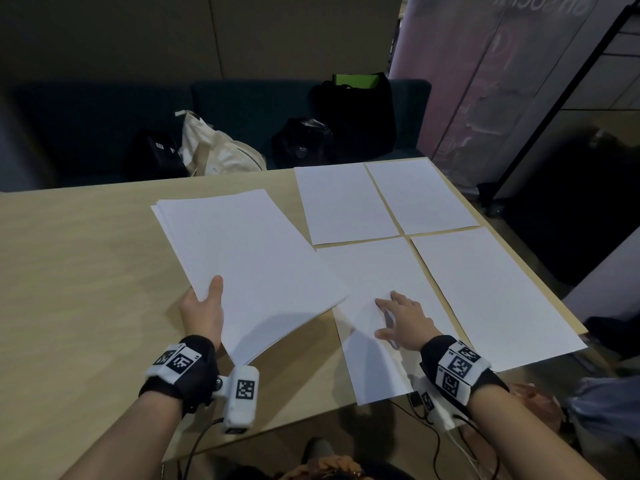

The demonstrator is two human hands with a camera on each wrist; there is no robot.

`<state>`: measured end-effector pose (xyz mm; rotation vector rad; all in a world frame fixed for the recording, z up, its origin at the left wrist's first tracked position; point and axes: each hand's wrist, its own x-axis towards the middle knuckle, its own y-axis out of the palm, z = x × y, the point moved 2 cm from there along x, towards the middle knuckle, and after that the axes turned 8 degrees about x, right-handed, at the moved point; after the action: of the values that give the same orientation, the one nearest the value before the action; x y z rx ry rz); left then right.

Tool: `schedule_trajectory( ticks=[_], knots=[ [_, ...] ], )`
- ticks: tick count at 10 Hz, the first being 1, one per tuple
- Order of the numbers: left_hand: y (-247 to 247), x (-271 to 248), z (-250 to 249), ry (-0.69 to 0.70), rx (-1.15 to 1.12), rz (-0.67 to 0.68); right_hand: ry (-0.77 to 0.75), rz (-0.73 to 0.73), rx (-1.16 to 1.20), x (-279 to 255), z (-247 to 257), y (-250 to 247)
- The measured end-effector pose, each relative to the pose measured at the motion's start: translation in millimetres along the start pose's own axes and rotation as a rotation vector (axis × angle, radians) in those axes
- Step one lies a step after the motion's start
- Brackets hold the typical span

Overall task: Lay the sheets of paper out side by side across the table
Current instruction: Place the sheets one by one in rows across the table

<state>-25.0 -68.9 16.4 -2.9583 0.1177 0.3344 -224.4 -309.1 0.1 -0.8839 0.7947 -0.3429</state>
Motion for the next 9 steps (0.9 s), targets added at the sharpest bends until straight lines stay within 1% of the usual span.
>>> schedule_trajectory(
  ticks=[5,6,7,8,9],
  knots=[
    [-5,-6,1,0.002,0.012,0.001,0.000,0.000,0.003,1,1,-3],
    [-9,-5,-1,0.003,0.008,0.004,-0.042,-0.075,0.001,1,11,-10],
    [-12,-3,-2,0.003,0.001,0.019,-0.139,-0.179,0.091,2,35,-20],
    [-13,1,-3,0.008,-0.011,0.045,-0.214,-0.154,0.393,0,69,-28],
    [-15,7,-6,0.012,-0.026,0.059,-0.239,-0.103,0.517,2,97,-26]
  ],
)
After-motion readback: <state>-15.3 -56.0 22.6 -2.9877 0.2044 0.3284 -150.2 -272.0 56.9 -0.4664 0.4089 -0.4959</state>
